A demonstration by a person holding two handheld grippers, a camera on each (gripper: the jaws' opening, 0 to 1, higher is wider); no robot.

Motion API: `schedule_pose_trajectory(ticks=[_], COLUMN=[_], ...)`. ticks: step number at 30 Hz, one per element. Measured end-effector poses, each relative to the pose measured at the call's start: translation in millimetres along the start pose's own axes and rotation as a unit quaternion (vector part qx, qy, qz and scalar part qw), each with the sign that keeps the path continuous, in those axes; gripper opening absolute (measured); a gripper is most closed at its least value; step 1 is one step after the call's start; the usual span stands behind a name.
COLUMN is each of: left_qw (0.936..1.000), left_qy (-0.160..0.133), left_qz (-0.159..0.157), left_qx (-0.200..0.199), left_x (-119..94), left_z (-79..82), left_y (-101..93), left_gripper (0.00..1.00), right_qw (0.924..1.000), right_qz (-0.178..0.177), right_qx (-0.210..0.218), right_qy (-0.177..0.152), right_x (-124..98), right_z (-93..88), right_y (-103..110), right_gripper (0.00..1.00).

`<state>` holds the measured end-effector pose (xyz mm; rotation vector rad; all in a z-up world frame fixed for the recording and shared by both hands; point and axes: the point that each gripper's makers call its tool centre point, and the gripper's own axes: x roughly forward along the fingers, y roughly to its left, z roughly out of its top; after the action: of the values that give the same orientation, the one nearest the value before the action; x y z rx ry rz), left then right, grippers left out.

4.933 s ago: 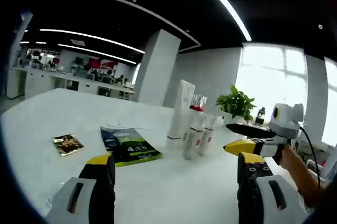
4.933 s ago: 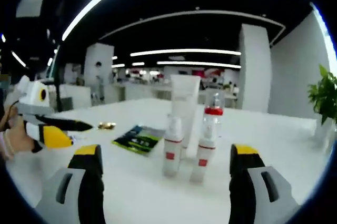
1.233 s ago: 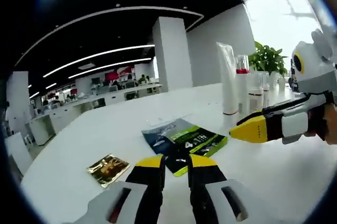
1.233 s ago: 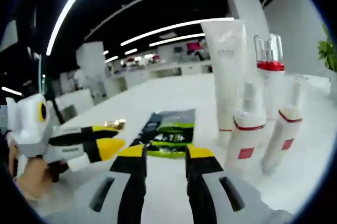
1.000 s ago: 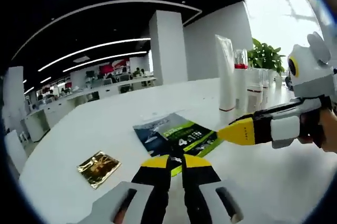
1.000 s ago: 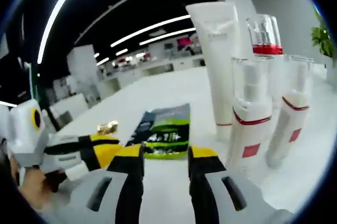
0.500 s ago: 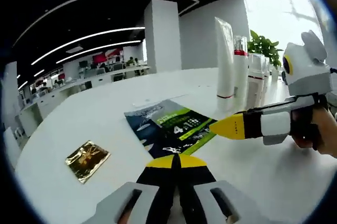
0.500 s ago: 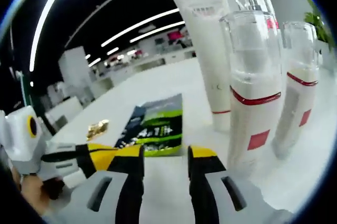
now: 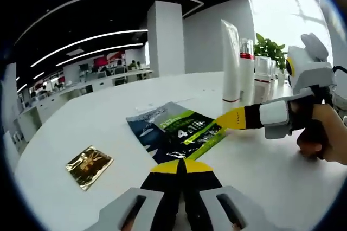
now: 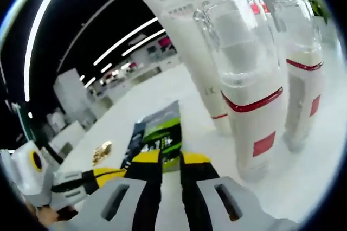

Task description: Arrange the skincare products in the storage area until every visible bottle or jar stands upright without overlapping.

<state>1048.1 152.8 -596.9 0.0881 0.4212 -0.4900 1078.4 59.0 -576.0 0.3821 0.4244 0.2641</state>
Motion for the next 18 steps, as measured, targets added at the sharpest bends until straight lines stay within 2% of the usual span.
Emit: schedule_pose_trajectory(ticks=[3,8,12,18], left_qw=[1.0000,1.0000,1.0000,0.9999], left_qy=[-0.003,-0.003,-0.002,-0.004], left_qz=[-0.003,-0.004,-0.006,-0.009], left_qx=[-0.005,-0.008,-0.002,-0.004], left_x=[1,5,8,12], left_z=[-0.4,1.0,2.1,3.6], left_y=[0.4,2.5,6.7,11.4], left_gripper=[0.00,0.00,0.00,0.00], right_qw=[0.9994,0.9988,0.9992,0.9964], right_qz=[0.009,0.008,0.006,0.020], right_qx=[0.033,0.048,0.040,0.082], right_qy=[0.006,0.007,0.002,-0.006], right_x=[1,6,9,10], right_z=[-1.7,-2.6,1.6,5.1], right_y=[2,4,8,12], right_gripper=[0.06,0.05,0.03,0.00])
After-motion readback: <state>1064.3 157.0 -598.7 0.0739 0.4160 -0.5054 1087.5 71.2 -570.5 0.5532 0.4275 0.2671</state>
